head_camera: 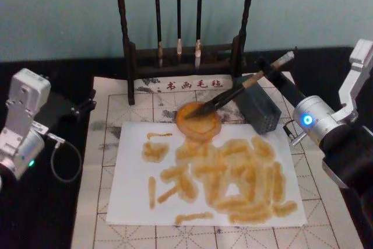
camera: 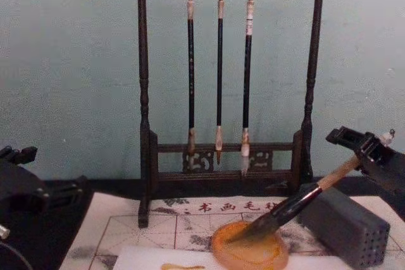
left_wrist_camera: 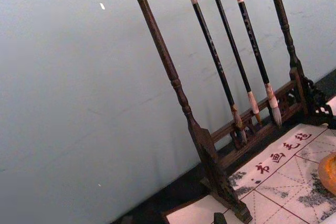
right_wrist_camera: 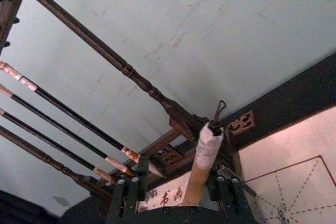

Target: Pick up the brush from the inkstone, write on the paper, then place the brush back to its original position.

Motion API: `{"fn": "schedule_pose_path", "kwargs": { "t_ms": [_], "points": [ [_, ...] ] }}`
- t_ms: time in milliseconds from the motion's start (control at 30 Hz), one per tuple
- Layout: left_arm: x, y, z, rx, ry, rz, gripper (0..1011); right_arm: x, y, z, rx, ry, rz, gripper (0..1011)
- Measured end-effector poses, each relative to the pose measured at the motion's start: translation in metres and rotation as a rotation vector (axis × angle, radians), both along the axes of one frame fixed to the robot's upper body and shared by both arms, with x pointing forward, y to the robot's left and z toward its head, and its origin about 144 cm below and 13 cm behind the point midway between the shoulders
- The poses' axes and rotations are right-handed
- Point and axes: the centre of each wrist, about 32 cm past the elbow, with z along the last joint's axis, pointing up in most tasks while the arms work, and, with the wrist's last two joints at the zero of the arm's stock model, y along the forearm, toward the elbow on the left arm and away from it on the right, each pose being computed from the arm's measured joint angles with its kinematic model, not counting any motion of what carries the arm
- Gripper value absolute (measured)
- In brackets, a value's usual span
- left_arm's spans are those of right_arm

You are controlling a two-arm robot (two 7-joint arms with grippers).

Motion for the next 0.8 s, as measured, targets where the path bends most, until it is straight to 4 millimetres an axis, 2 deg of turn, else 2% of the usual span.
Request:
{"fn": "schedule_pose_path", "kwargs": {
  "t_ms": [200, 233, 400, 800],
  "points": [
    [0.0000, 0.0000, 0.0000, 0.000, 0.000, 0.000, 1001, 0.0000, 0.0000, 0.0000, 0.000, 0.000, 0.000, 828],
    [0.0000, 0.0000, 0.0000, 0.000, 0.000, 0.000, 1001, 0.0000, 0.0000, 0.0000, 0.000, 0.000, 0.000, 882],
    [0.0000, 0.0000, 0.0000, 0.000, 0.000, 0.000, 1001, 0.0000, 0.0000, 0.0000, 0.000, 0.000, 0.000, 993],
    [0.0000, 0.0000, 0.0000, 0.000, 0.000, 0.000, 1001, 0.0000, 0.0000, 0.0000, 0.000, 0.000, 0.000, 1002]
  ]
}}
